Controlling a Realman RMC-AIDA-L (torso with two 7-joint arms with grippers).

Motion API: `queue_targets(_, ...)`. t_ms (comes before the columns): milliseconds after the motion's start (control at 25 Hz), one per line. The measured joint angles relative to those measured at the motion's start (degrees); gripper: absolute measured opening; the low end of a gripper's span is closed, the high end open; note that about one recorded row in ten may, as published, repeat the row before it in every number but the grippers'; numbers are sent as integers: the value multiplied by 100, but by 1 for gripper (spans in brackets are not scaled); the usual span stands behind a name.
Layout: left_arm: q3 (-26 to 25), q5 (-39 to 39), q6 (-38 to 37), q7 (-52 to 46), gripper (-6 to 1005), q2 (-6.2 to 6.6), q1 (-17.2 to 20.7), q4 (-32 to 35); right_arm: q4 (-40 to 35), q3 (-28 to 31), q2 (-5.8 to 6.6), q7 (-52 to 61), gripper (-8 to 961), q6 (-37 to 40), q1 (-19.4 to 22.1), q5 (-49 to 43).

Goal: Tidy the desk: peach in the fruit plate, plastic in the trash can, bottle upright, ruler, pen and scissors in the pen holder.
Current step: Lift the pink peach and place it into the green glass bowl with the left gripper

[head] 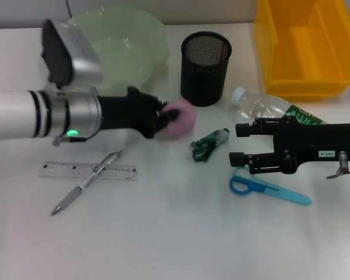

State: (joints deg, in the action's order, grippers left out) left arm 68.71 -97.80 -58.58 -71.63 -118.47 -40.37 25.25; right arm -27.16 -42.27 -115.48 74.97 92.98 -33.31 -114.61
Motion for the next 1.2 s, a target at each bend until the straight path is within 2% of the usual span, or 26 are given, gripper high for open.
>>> queue_targets(160,-993,44,-669,-108,184,12,201,386,7,-1,0,1,774,-6,0,0)
queue_targets(200,-1419,175,-830,-87,174,7,258,446,11,-3,0,4,774,-7,1,0)
queue_targets(240,-1419,175,-830,-87,165,7,258,446,10,-5,0,17,774,-7,8,-1)
queue_targets(320,-2017,678,-765,-13,112,8,315,412,-4,-9,-7,39,774,-7,24,0)
queue_targets(400,-2017,678,-765,-13,102,8,315,412,-14,-13,-15,54,774,0,33,-1)
queue_targets(440,-2201,1032,-456,86,97,7,312,317,-14,-15,-16,56,774,5,32,-1)
queue_targets(520,-2260,1411,142,310,88,0,229,102,-13,-20,-20,61,774,12,32,0)
queue_targets(600,-2260,1411,142,310,78,0,229,102,-21,-19,-30,62,773,31,40,-1)
queue_targets(640,-2260,1779,810,657,73,-14,64,-224,-21,-19,-30,62,773,31,40,-1)
queue_targets(680,-2263,1890,1013,825,76,-16,-7,-357,-21,-20,-33,62,773,37,39,0)
queue_targets(800,-2275,2073,1255,1047,87,-23,-99,-540,-21,-19,-35,62,773,41,41,0)
queue_targets(1200,-2299,2351,1372,1093,388,-36,-141,-634,-17,-18,-36,39,774,43,44,0)
